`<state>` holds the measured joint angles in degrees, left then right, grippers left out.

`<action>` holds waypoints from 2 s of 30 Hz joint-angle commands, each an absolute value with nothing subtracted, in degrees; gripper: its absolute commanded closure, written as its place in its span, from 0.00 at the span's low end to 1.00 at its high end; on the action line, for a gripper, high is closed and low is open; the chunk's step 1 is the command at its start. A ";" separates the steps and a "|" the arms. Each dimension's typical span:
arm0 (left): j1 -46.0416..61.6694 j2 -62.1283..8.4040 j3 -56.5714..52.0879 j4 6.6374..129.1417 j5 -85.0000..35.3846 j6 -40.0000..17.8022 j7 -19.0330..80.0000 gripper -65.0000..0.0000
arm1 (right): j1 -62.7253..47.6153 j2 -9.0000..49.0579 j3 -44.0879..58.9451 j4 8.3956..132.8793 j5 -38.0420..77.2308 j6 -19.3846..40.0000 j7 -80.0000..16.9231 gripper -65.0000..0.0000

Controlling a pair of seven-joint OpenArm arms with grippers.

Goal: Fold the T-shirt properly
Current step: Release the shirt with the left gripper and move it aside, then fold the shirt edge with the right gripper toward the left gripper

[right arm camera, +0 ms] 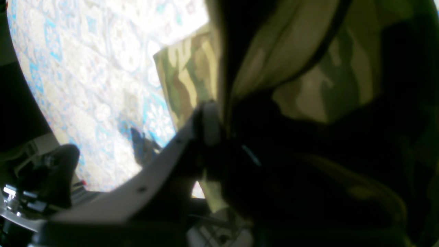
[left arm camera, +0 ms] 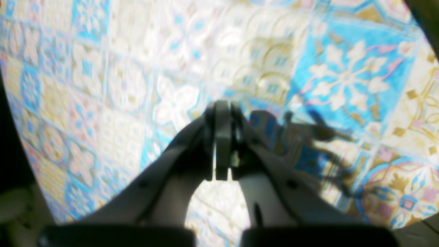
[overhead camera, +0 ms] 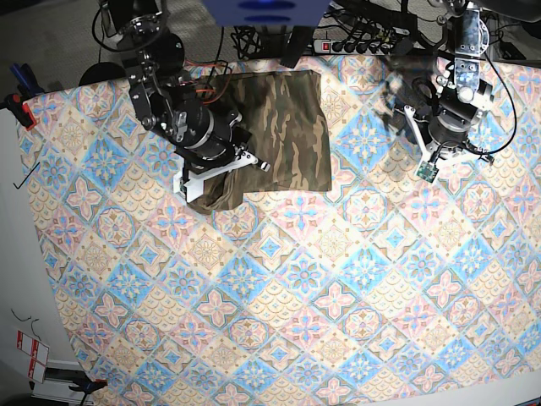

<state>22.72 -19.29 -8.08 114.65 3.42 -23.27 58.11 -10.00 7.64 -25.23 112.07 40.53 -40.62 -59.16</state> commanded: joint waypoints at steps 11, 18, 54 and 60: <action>22.46 -19.82 -23.43 117.14 -18.86 -29.58 54.37 1.00 | -9.45 7.60 -25.36 112.66 41.36 -38.20 -59.47 1.00; 22.29 -21.58 -27.82 116.97 -19.91 -29.49 54.46 1.00 | -9.54 7.69 -25.45 112.66 41.45 -33.98 -59.56 1.00; 24.31 -14.29 -8.48 111.87 -5.58 -28.00 55.60 1.00 | -8.40 7.78 -25.10 111.60 42.86 -17.71 -70.90 1.00; 22.55 -9.54 -5.85 102.81 4.09 -27.56 52.70 1.00 | -8.40 8.04 -25.10 111.78 42.86 -17.71 -71.34 1.00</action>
<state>22.68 -9.28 -5.78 102.10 4.10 -27.70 53.10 -8.84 7.99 -25.17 110.63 41.85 -18.20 -71.37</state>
